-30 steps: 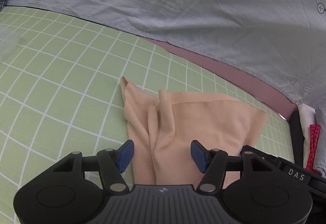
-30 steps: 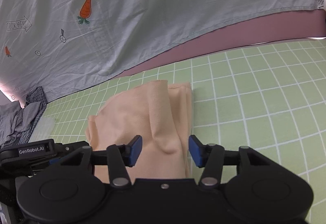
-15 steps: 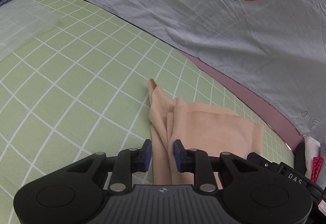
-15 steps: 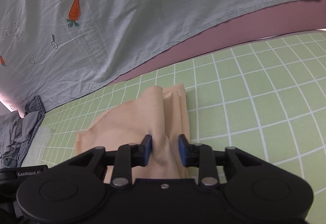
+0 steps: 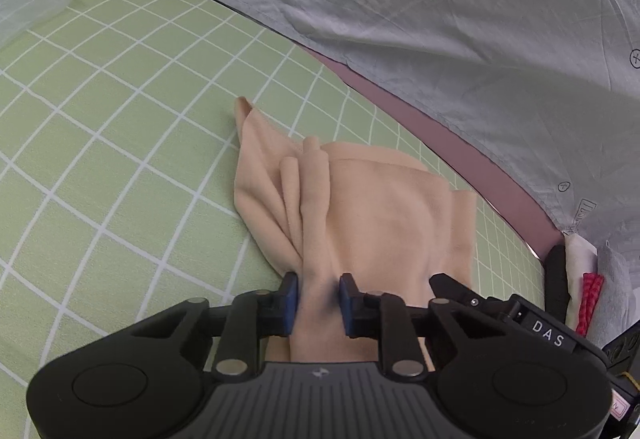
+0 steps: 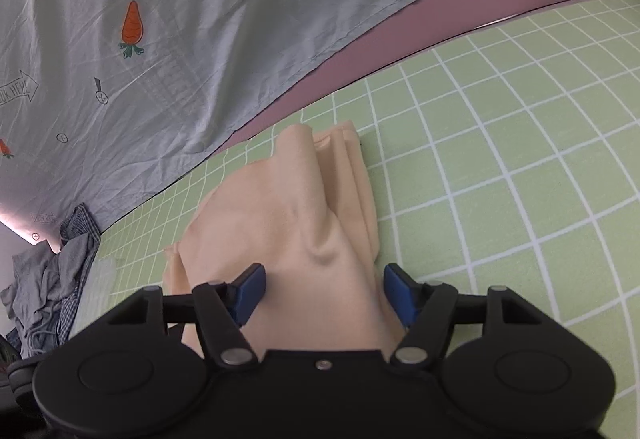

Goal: Fold clothes
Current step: 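Lift the folded shirt with both grippers and carry it to the clothes stack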

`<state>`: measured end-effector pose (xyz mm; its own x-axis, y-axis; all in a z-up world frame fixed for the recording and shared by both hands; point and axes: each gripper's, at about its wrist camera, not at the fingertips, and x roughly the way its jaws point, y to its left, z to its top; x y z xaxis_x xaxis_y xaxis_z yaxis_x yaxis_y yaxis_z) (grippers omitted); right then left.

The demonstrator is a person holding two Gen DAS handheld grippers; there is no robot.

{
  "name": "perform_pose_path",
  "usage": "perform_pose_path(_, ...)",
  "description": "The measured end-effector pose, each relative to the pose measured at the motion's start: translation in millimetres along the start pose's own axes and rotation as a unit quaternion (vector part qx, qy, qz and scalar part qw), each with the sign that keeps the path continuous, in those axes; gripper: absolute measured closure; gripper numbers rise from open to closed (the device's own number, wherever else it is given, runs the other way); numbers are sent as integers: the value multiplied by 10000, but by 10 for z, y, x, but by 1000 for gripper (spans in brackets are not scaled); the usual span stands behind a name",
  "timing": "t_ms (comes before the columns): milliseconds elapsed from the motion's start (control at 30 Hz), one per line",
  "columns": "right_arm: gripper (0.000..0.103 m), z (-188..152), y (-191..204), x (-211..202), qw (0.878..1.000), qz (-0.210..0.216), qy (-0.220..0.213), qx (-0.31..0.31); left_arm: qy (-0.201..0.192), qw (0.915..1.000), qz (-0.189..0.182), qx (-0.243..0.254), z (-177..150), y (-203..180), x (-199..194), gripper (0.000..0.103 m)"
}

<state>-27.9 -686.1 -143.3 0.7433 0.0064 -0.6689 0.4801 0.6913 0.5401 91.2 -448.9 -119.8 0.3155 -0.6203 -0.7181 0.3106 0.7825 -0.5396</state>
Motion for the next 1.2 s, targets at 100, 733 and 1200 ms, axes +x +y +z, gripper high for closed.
perform_pose_path(100, 74, -35, 29, -77, 9997, 174, 68, 172, 58, 9998, -154, 103, -25, -87, -69, 89)
perform_pose_path(733, 85, -1456, -591, -2271, 9981, -204, -130, 567, 690, 9951, -444, 557, -1949, -685, -1130, 89)
perform_pose_path(1200, 85, -2016, -1268, -3438, 9809, -1176, -728, 1368, 1340, 9741, -1211, 1362, -2749, -1512, -1070, 89)
